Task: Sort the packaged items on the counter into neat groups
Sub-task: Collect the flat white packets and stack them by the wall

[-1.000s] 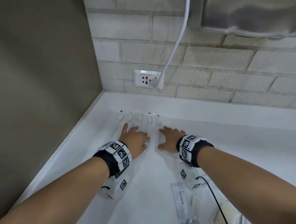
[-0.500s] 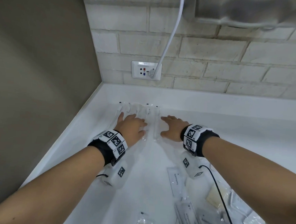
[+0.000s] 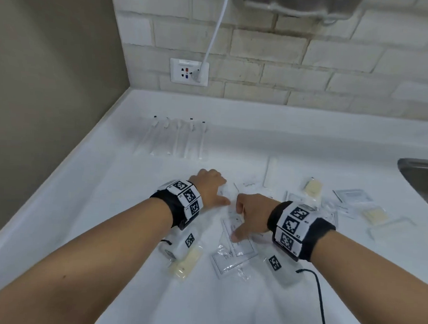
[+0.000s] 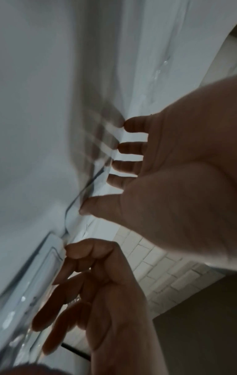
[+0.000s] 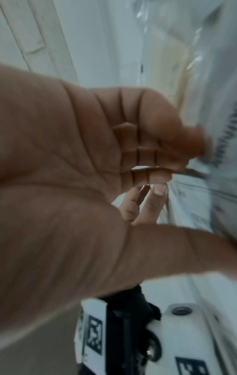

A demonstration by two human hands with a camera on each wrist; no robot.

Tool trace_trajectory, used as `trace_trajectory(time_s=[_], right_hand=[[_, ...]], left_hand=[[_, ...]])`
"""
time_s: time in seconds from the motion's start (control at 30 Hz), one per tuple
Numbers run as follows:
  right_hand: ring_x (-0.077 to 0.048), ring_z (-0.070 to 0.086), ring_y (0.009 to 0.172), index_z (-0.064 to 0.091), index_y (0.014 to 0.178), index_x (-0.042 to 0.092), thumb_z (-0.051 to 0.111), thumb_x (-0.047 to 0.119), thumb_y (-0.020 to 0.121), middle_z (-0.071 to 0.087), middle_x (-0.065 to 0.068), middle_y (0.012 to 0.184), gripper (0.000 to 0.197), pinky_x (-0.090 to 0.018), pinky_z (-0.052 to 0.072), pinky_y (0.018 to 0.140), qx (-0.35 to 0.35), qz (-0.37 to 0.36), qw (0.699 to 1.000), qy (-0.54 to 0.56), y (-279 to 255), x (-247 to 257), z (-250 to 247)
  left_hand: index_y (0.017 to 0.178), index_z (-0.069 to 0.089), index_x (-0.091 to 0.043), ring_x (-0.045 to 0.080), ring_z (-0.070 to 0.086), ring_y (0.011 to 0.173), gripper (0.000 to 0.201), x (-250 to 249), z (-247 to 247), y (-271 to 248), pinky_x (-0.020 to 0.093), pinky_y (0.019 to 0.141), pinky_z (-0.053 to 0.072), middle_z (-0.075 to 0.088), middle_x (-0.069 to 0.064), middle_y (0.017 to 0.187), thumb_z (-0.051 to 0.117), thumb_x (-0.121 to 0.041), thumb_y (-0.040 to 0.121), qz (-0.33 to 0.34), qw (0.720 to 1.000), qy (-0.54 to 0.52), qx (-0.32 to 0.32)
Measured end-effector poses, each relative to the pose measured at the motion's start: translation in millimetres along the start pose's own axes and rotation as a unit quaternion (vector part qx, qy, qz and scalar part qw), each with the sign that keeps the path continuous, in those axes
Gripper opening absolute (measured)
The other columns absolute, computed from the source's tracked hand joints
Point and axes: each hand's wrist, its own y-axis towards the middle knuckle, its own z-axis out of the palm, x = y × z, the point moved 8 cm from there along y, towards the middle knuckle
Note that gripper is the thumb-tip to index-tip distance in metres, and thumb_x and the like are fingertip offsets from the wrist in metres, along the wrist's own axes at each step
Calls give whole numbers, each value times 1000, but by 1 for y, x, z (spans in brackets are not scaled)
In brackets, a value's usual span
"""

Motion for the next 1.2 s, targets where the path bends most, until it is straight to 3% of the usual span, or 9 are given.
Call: trace_trajectory(time_s=[0.23, 0.5, 0.63, 0.73, 0.83, 0.93, 1.03, 1.1, 1.2], right_hand=[[-19, 53, 99, 45, 128, 19, 82, 35, 70, 53, 1, 111, 71, -34, 48, 91, -31, 5, 999, 43, -11, -8, 8], [-22, 55, 90, 38, 135, 14, 71, 30, 84, 59, -8, 121, 63, -25, 42, 66, -110, -11, 990, 83, -23, -27, -17], [-22, 58, 70, 48, 115, 13, 69, 25, 86, 62, -8, 96, 38, -25, 46, 57, -181, -51, 966, 179, -28, -32, -44], [-18, 58, 53, 47, 92, 14, 72, 19, 84, 60, -4, 77, 26, -22, 44, 45, -184, -68, 957, 212, -31, -40, -48], [-16, 62, 51, 46, 87, 13, 72, 18, 84, 64, -6, 72, 27, -25, 52, 51, -146, -63, 965, 207, -31, -55, -44], [-23, 68, 59, 47, 94, 13, 71, 15, 84, 70, -13, 81, 25, -32, 58, 62, -146, -57, 963, 218, -31, -74, -46], [-30, 72, 72, 43, 114, 15, 69, 14, 86, 71, -16, 88, 38, -42, 61, 75, -137, -55, 961, 234, -30, -89, -44], [-27, 72, 70, 42, 121, 14, 68, 13, 87, 71, -15, 90, 43, -41, 61, 74, -130, -57, 961, 239, -29, -98, -43], [-23, 70, 67, 42, 122, 14, 68, 15, 87, 69, -14, 93, 44, -39, 61, 71, -109, -65, 967, 222, -30, -104, -38]], left_hand=[[137, 48, -16, 22, 51, 122, 62, 6, -16, -24, 31, 97, 42, 49, 5, 135, 72, -35, 82, -32, 999, -5, 21], [131, 55, -25, 13, 51, 94, 58, -15, -19, -40, 24, 84, 41, 54, 1, 127, 78, -27, 78, -1, 996, -90, 3], [142, 46, -22, 20, 56, 117, 64, -16, -23, -44, 26, 98, 41, 51, 4, 140, 71, -31, 84, -37, 994, -100, -33], [144, 43, -28, 24, 33, 140, 65, -20, -22, -54, 36, 113, 32, 30, 4, 154, 68, -40, 85, -57, 993, -89, -46], [113, 64, -26, 20, 40, 121, 43, -47, -19, -69, 37, 100, 42, 46, 0, 129, 71, -49, 77, -29, 996, -72, -53], [92, 63, -19, 19, 59, 90, 43, -72, 11, -80, 35, 79, 52, 59, -4, 97, 75, -53, 68, -31, 998, -43, 34], [110, 62, -18, 17, 56, 99, 54, -74, 27, -77, 33, 88, 51, 51, -5, 105, 75, -52, 70, -50, 997, -27, 46], [127, 56, -15, 20, 54, 111, 64, -73, 25, -72, 34, 96, 49, 47, 0, 120, 74, -48, 75, -71, 996, -31, 39], [128, 56, -11, 22, 54, 115, 60, -74, 19, -67, 33, 96, 49, 47, 6, 128, 74, -40, 79, -97, 994, -16, 38]])
